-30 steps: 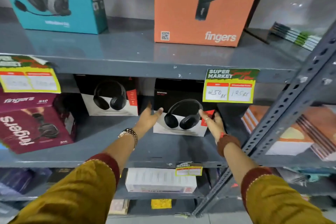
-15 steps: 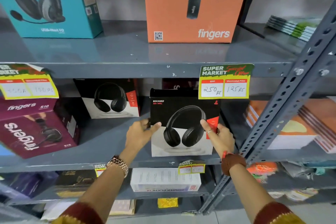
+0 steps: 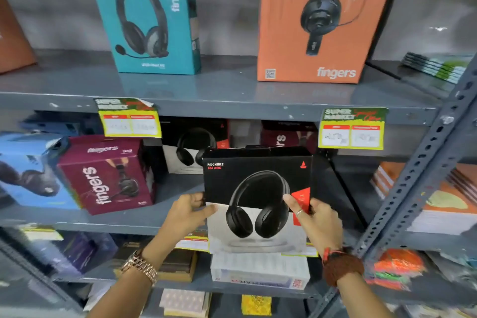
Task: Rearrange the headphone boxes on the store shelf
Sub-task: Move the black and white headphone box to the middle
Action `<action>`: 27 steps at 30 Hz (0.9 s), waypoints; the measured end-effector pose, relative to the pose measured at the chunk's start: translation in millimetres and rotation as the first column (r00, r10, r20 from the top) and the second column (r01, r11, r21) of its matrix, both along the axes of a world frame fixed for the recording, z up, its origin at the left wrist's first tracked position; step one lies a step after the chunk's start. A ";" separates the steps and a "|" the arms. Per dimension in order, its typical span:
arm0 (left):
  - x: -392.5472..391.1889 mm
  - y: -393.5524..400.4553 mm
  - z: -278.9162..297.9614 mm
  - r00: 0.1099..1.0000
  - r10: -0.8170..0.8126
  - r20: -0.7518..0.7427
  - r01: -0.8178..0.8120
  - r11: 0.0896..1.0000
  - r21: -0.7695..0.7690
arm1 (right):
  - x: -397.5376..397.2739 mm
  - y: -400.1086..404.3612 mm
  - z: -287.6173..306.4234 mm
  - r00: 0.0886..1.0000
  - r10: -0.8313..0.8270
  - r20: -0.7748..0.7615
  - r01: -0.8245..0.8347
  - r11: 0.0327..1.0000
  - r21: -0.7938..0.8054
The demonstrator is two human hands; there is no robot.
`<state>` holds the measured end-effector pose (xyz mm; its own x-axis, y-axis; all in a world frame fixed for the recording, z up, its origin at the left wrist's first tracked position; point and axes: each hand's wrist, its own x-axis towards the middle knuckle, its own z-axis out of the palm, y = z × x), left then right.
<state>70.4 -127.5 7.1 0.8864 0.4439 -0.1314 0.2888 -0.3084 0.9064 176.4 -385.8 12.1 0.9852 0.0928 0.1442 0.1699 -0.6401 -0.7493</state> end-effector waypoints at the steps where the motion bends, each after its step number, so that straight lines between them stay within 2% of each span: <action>1: -3.8 12.1 -0.3 1.000 0.012 0.015 -0.012 1.000 -0.005 | -0.6 15.4 -0.5 0.999 0.039 -0.016 -0.039 0.999 0.033; 5: -5.7 48.4 -1.7 0.997 0.039 0.073 -0.037 0.999 -0.029 | 3.9 74.8 -11.8 0.975 0.194 -0.103 -0.175 0.969 0.174; 10: 0.3 99.9 -10.6 0.994 0.079 0.077 -0.070 0.991 -0.113 | 12.9 140.4 -21.8 0.955 0.249 -0.161 -0.200 0.942 0.269; 17: 15.5 149.8 -38.8 0.997 0.041 0.064 -0.029 0.984 -0.175 | 17.7 191.0 -44.2 0.949 0.212 -0.232 -0.156 0.958 0.240; 22: 12.4 155.0 -54.4 0.995 0.063 0.076 -0.046 0.977 -0.207 | 12.9 198.7 -43.1 0.958 0.138 -0.252 -0.098 0.981 0.167; 25: -2.8 151.0 -63.4 0.979 0.166 0.121 -0.110 0.921 -0.374 | 4.4 202.4 -44.6 0.950 0.084 -0.300 -0.051 0.992 0.117; 27: -17.4 150.9 -70.8 0.949 0.300 0.094 -0.226 0.858 -0.462 | -8.1 206.5 -45.4 0.926 0.040 -0.375 -0.017 0.998 0.064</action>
